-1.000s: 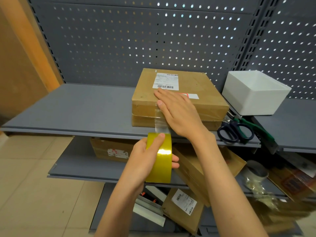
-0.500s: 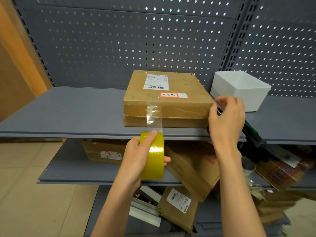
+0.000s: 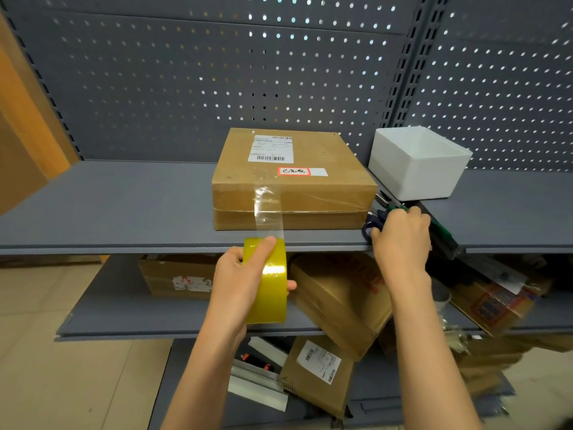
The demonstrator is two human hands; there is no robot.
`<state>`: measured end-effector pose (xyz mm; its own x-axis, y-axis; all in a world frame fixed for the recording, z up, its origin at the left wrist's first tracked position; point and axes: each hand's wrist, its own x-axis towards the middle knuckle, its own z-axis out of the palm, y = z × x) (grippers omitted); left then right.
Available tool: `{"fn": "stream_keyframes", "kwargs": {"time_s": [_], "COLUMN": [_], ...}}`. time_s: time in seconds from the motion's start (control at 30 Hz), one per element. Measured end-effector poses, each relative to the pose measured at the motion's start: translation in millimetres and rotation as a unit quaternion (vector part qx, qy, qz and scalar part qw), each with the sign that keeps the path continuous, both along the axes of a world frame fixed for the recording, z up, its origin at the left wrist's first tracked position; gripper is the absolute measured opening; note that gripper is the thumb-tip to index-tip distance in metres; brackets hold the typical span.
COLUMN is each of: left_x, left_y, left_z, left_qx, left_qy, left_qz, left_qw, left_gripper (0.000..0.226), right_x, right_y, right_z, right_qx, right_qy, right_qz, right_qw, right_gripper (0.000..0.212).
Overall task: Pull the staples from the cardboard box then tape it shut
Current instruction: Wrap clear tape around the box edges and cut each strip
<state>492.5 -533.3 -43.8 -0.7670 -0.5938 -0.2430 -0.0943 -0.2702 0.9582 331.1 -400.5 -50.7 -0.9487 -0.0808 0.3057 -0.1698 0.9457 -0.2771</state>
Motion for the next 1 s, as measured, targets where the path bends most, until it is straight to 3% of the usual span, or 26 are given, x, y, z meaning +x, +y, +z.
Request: {"fn": "stream_keyframes", "kwargs": {"time_s": [0.07,0.23,0.37,0.5,0.6,0.73,1.0], "left_x": [0,0,0,0,1,1,2], "left_y": [0,-2,-2,-2,-1,0,1], "left_z": [-1,-1,-2,-1,-1,-2,-5], "left_qx": [-0.005,-0.009,-0.017,-0.013,-0.017,-0.031,-0.041], "left_qy": [0.000,-0.007,-0.013,-0.012,-0.010,-0.004,0.003], "left_qz": [0.006,0.007,0.009,0.009,0.015,0.024,0.048], "left_qw": [1.000,1.000,1.000,1.000,1.000,0.999,0.998], "left_gripper": [0.026,0.027,0.029,0.032,0.032,0.030,0.028], "right_x": [0,4,22,34,39,45,45], "right_y": [-1,7,24,29,22,10,22], "right_z": [0,7,27,42,41,31,19], "right_qx": [0.009,-0.016,-0.131,-0.289,-0.336,-0.332,-0.256], "right_qy": [0.006,0.004,-0.009,-0.001,-0.001,0.001,-0.046], "right_qz": [0.001,0.003,0.012,0.123,0.198,0.280,0.330], "right_qw": [1.000,1.000,0.991,0.949,0.921,0.901,0.908], "right_gripper": [0.021,0.028,0.030,0.027,0.029,0.030,0.044]}}
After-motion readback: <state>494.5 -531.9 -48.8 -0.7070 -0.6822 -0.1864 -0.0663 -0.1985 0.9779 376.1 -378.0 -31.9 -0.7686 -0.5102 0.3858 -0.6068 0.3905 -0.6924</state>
